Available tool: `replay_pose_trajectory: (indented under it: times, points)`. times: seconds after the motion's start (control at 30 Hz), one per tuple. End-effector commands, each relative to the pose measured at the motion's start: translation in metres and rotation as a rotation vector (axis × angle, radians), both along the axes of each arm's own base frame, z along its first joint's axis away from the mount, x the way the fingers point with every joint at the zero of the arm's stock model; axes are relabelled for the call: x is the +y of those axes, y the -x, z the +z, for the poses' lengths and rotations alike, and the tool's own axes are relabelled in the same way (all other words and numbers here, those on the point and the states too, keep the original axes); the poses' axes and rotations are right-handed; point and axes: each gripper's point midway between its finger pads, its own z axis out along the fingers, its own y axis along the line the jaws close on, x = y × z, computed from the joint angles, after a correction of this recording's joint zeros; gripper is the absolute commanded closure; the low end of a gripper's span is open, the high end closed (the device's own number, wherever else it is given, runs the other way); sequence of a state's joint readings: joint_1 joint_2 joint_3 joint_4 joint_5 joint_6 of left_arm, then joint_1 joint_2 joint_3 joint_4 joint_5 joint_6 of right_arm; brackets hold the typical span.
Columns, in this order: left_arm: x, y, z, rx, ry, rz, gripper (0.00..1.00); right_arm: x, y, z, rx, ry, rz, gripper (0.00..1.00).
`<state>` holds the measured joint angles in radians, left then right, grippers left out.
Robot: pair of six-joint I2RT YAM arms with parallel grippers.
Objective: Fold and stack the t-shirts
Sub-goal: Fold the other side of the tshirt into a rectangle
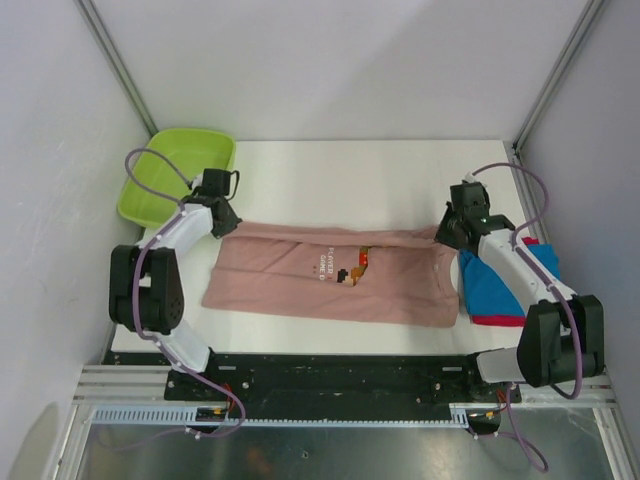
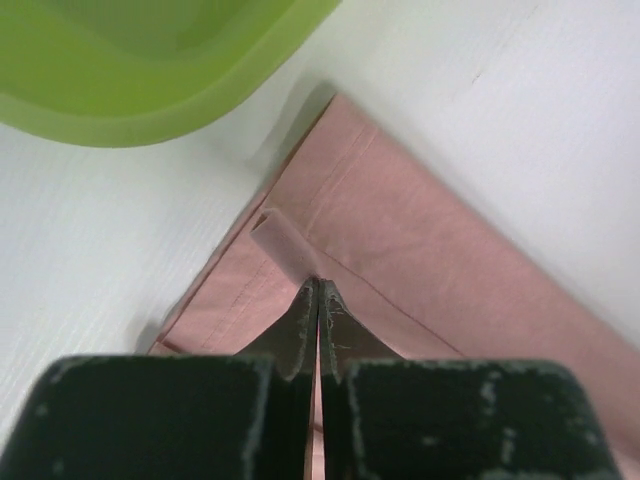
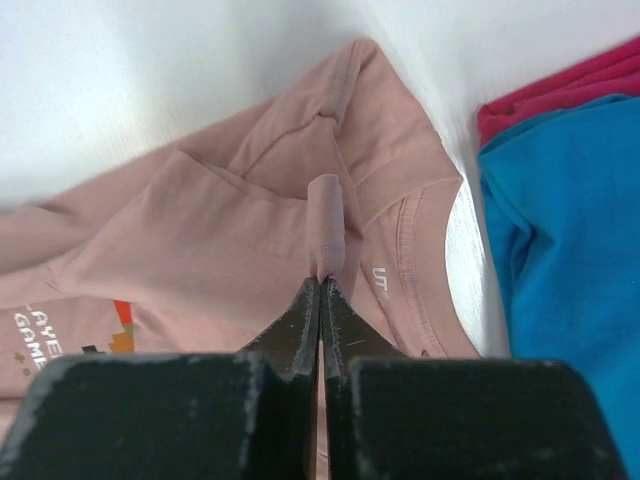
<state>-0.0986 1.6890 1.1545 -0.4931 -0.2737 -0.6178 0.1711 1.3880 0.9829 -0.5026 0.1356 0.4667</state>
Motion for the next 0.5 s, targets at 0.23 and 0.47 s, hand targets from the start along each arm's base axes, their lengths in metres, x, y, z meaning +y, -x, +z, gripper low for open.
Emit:
replay_pose_trajectory:
  times: [0.23,0.47]
  points:
    - [0.016,0.022,0.011,-0.04,0.003,0.034,1.0,-0.001,0.017,0.013,-0.022,-0.002,-0.025,1.0]
    - [0.015,0.036,-0.01,0.012,0.028,0.066,1.0,0.008,0.038,-0.023,0.058,-0.02,-0.014,1.0]
